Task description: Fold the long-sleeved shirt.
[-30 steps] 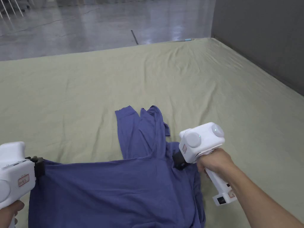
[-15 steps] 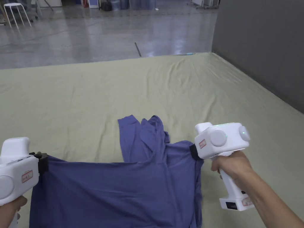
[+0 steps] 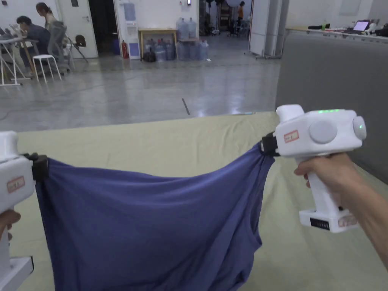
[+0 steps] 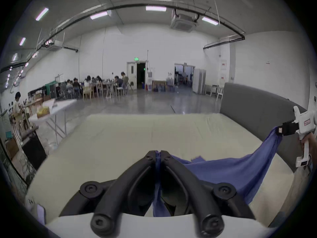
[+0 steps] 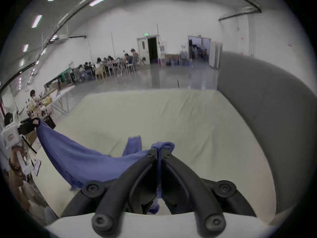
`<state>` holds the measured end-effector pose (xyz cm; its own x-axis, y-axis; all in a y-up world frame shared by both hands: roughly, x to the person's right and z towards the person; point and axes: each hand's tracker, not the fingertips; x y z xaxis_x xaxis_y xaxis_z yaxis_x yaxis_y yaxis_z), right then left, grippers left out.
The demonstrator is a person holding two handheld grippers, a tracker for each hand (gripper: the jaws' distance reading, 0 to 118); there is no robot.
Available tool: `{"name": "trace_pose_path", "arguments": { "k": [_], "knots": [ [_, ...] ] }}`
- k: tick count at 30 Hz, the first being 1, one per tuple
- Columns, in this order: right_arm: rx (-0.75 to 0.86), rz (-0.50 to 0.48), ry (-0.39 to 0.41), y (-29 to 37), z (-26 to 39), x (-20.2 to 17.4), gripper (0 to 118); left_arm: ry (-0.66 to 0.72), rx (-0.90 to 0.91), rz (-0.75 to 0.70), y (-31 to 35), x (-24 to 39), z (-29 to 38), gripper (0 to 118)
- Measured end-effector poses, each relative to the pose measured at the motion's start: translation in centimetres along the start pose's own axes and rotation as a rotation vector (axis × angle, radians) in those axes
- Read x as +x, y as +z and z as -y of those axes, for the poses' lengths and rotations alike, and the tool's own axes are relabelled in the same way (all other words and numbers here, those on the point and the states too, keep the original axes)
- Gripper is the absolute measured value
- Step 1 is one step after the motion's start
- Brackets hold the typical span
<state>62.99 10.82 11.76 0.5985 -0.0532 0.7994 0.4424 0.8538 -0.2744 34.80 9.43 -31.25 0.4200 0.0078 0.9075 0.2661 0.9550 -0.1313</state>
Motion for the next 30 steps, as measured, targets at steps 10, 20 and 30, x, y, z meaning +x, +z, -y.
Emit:
{"name": "trace_pose_path", "arguments": {
  "k": [10,20,30],
  "knots": [
    [0.236,0.051,0.101,0.4,-21.2,-3.2,4,-0.038,0.200,-0.088,-4.8,-1.5,-18.8,1],
    [0.445,0.208,0.078,-0.6,-35.0,-4.8,4,0.098,0.274,-0.153,-10.1,-4.2,-30.8,1],
    [0.525,0.166,-0.104,-0.6,-38.0,-2.7,4,0.044,0.319,-0.154,-12.1,-3.5,-33.5,1]
  ]
}}
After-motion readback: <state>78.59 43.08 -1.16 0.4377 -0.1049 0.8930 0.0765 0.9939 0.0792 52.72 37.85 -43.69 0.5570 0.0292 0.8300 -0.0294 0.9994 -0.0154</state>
